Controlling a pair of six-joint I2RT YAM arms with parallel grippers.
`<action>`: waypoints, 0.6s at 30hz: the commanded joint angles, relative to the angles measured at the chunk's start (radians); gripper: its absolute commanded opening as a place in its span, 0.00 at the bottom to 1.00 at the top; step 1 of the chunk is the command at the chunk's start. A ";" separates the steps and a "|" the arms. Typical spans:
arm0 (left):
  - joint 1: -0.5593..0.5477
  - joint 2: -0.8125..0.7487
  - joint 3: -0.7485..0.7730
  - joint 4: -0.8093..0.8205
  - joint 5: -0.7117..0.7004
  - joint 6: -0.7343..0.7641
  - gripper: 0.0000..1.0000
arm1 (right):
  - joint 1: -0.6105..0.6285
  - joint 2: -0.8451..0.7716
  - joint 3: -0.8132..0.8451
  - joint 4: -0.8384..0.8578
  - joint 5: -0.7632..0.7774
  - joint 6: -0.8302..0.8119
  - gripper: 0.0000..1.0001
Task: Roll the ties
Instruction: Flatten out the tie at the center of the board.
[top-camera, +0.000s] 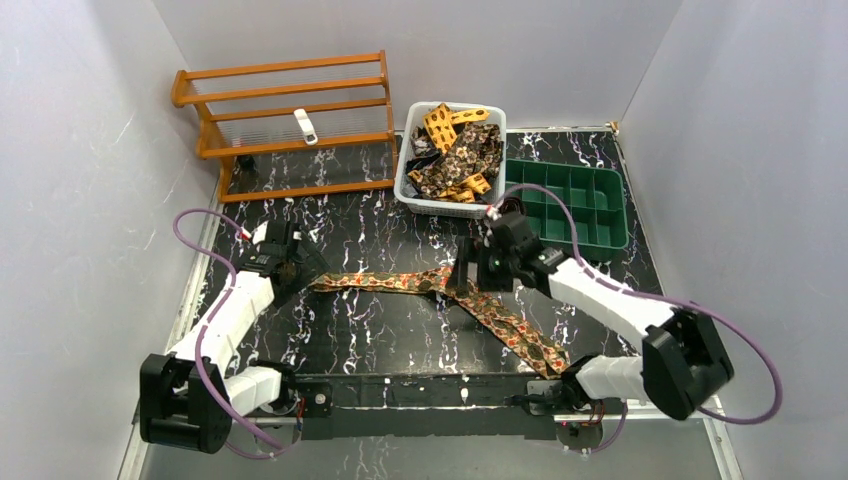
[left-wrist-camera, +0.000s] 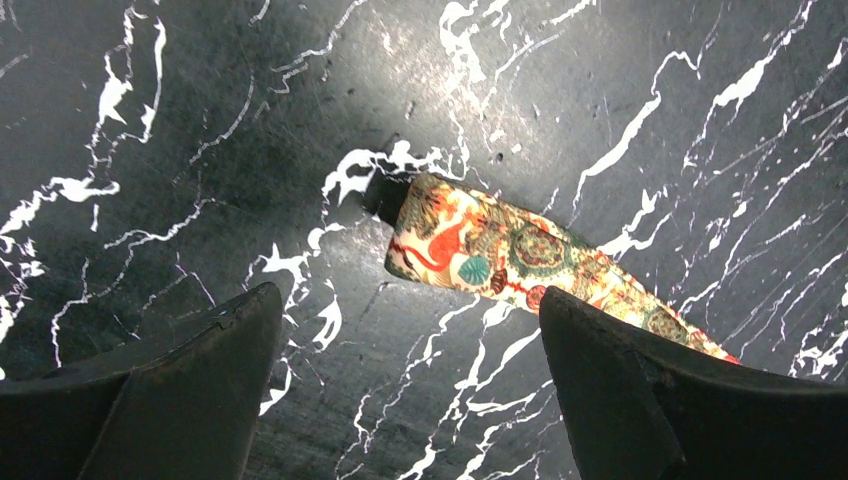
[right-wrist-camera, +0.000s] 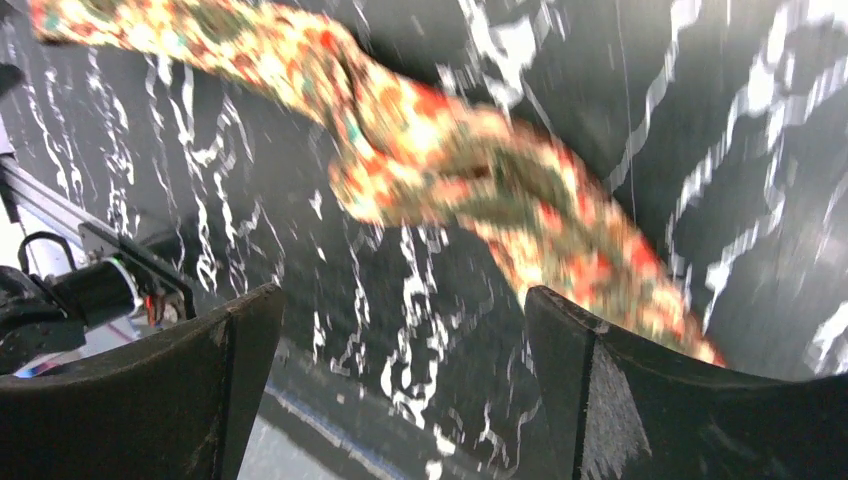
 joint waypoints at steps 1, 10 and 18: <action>0.043 -0.001 0.007 0.010 -0.004 0.043 0.98 | 0.010 -0.184 -0.119 -0.103 -0.002 0.254 0.98; 0.051 -0.031 0.043 -0.009 0.017 0.060 0.98 | 0.006 -0.327 -0.315 -0.166 0.061 0.430 0.99; 0.053 -0.050 0.077 -0.049 0.006 0.075 0.98 | -0.056 -0.144 -0.315 -0.067 0.135 0.336 0.99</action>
